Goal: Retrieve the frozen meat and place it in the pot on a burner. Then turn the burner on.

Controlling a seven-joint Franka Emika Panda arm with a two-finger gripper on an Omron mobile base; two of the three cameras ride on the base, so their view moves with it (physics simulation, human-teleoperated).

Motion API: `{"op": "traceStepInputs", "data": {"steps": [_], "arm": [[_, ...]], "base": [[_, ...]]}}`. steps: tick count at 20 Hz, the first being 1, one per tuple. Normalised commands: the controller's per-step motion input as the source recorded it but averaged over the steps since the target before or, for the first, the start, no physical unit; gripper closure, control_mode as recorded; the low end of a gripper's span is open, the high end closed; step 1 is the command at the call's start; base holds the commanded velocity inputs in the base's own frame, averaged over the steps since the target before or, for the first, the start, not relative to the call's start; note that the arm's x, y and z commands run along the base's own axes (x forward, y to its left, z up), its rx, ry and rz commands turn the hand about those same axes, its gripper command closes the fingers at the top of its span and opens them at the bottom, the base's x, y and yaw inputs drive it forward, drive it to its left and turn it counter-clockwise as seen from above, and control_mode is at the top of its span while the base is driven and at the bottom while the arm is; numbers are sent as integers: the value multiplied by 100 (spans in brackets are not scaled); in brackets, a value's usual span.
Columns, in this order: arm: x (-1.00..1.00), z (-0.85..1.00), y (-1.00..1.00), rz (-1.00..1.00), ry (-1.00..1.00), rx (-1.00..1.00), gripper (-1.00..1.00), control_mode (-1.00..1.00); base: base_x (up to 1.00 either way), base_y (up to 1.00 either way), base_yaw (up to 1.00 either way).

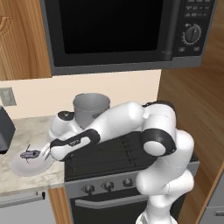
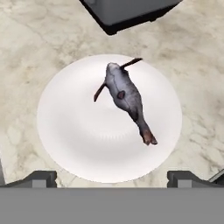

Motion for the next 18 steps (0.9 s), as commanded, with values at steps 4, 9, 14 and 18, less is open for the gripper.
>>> {"op": "traceStepInputs", "data": {"steps": [4, 9, 14, 18], "arm": [[18, -4, 27, 0, 0, -2, -100, -100], [17, -9, 30, 0, 0, -6, -100, -100], [5, -7, 29, 1, 0, -13, -100, -100], [0, 0, 21, 1, 0, -13, -100, -100]], "base": [[0, 0, 0], [0, 0, 0], [0, 0, 0], [0, 0, 0]]}}
